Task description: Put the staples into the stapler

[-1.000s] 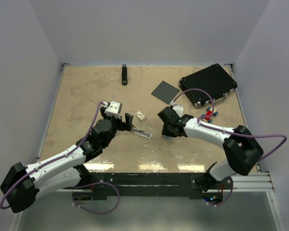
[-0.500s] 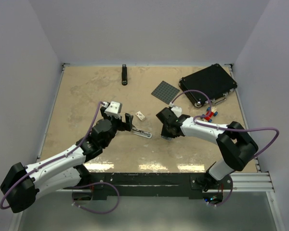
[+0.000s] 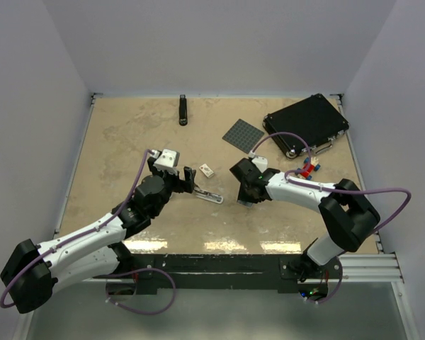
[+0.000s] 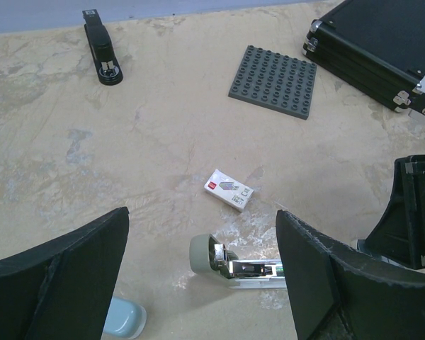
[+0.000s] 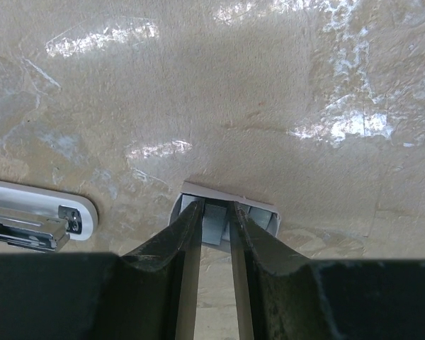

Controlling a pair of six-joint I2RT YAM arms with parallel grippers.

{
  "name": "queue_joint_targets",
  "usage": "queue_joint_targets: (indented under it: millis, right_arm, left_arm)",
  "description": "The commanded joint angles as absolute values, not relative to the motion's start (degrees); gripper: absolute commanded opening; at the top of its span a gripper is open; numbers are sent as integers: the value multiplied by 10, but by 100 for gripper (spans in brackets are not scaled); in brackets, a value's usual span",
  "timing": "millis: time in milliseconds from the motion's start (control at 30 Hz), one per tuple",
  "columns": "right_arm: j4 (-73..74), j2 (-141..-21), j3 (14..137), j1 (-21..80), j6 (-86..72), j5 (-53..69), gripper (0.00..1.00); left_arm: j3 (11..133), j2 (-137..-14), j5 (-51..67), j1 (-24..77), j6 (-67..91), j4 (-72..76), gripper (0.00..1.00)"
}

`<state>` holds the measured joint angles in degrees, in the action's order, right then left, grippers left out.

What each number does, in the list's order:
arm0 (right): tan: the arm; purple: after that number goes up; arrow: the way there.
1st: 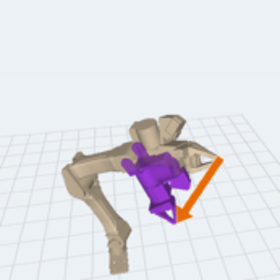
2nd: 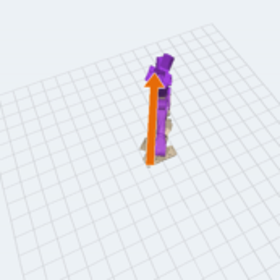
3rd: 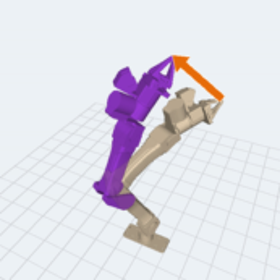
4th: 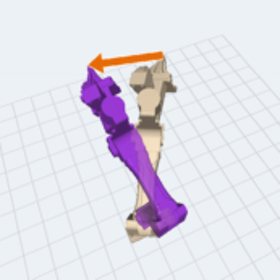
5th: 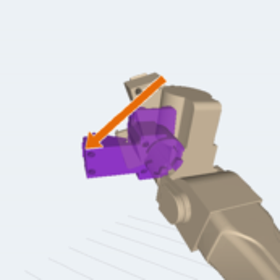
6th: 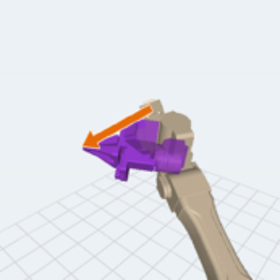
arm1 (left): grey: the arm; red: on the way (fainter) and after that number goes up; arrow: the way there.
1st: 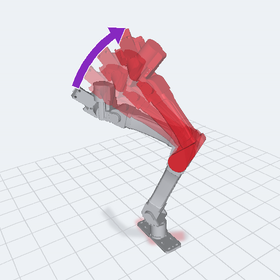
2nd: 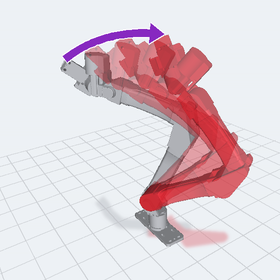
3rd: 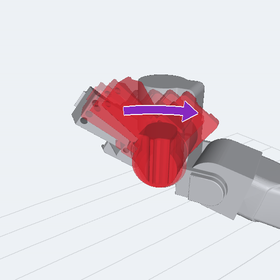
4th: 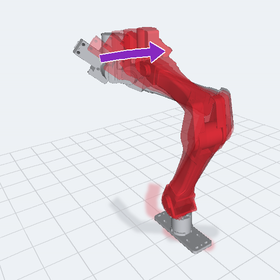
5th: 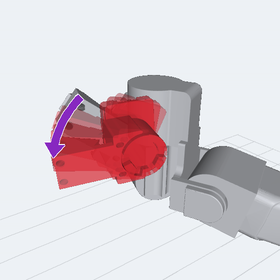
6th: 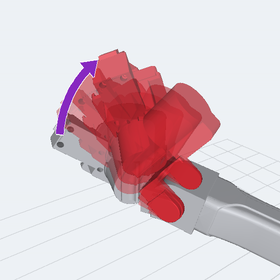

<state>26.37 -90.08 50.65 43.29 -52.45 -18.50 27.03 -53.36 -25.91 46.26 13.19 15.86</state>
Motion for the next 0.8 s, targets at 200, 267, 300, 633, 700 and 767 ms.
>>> queue_joint_targets:
  millis: [200, 267, 300, 633, 700, 767]
  right_arm:
    - [296, -882, 503, 425, -513, -185, 25]
    - [295, -885, 501, 424, -512, -180, 25]
    - [295, -886, 501, 423, -512, -179, 25]
    - [277, -898, 509, 423, -490, -154, 27]
    - [274, -899, 510, 423, -487, -149, 27]
    - [272, -899, 512, 422, -483, -148, 27]
  left_arm:
    - [287, -530, -259, 461, 146, 195, 89]
    - [286, -529, -260, 461, 146, 196, 89]
    - [287, -528, -260, 461, 146, 195, 89]
    - [286, -525, -258, 461, 147, 194, 89]
    - [285, -523, -258, 461, 148, 194, 89]
    - [286, -522, -258, 461, 147, 192, 89]
